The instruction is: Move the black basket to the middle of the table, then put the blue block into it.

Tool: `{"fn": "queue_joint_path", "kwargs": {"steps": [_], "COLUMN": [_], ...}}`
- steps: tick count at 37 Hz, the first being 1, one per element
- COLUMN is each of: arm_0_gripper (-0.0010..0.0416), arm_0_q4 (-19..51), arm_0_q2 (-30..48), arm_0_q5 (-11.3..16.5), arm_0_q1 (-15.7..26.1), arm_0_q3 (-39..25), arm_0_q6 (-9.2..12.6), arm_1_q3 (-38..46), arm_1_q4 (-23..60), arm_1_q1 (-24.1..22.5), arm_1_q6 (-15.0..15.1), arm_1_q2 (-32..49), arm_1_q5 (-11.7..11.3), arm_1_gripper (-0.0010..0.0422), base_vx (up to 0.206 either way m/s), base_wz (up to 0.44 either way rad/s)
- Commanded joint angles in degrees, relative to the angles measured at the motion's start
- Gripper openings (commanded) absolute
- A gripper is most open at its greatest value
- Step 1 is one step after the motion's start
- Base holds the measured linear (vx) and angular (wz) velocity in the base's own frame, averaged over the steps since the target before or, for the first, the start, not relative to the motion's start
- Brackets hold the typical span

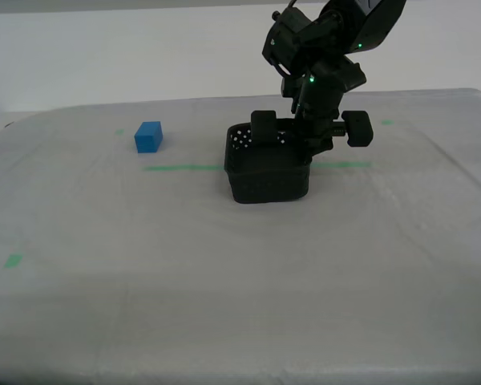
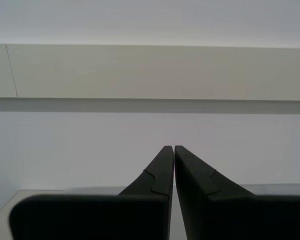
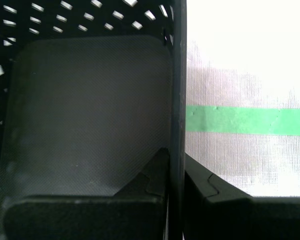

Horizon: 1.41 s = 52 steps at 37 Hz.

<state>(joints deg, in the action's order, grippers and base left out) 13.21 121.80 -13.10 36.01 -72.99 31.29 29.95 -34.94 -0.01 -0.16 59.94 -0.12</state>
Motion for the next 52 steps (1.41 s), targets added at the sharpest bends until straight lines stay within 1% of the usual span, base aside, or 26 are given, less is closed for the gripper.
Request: {"fn": "queue_joint_path", "kwargs": {"steps": [1,17,19,23,31,36,37,40,43,48,52], "arm_0_gripper": [0.003,0.0158,0.0181,0.0234,0.0347,0.0401,0.0406,0.0389,0.0382,0.0389,0.0398], "arm_0_q4": [0.31,0.31,0.79,1.01,1.27,2.49,2.82,4.02,5.46,7.43,9.62], "arm_0_q2": [-0.07,-0.07,-0.33,-1.01,-3.89,-5.6,-5.99,-7.1,-8.48,-11.1,-13.53], "arm_0_q5": [-0.48,-0.39,-0.07,-0.24,-0.28,-0.28,-0.28,-0.26,-0.31,-0.57,-1.92], "arm_0_q1": [-0.15,-0.33,-0.33,-0.33,-0.79,-1.18,-1.22,-1.57,-1.92,-2.73,-3.63], "arm_0_q3": [-0.02,-0.04,-0.31,-0.55,-0.44,-0.44,-0.44,-0.44,-0.44,-0.44,-0.42], "arm_0_q6": [0.17,0.0,-0.46,-3.26,-3.48,-3.78,-3.93,-4.2,-4.2,-4.26,-4.79], "arm_1_q3": [0.04,0.04,0.04,0.04,0.07,0.07,0.04,0.04,0.04,0.04,0.04], "arm_1_q4": [-0.31,-0.31,-0.31,-0.31,-0.31,-0.31,-0.31,-0.31,-0.31,-0.31,-0.31], "arm_1_q1": [-0.02,0.0,-0.02,-0.02,0.0,0.0,0.0,-0.02,-0.02,-0.02,0.0], "arm_1_q6": [0.17,0.17,0.17,0.17,0.17,0.17,0.17,0.17,0.17,0.17,0.17], "arm_1_q2": [0.02,0.02,0.02,0.02,0.02,0.02,0.02,0.02,0.02,0.02,0.02], "arm_1_q5": [-0.07,-0.07,-0.07,-0.07,-0.07,-0.07,-0.07,-0.07,-0.07,-0.07,-0.07], "arm_1_gripper": [0.0,0.0,0.0,0.0,0.0,0.0,0.0,0.0,0.0,0.0,0.0], "base_vx": [0.0,0.0,0.0,0.0,0.0,0.0,0.0,0.0,0.0,0.0,0.0], "base_wz": [0.0,0.0,0.0,0.0,0.0,0.0,0.0,0.0,0.0,0.0,0.0]}}
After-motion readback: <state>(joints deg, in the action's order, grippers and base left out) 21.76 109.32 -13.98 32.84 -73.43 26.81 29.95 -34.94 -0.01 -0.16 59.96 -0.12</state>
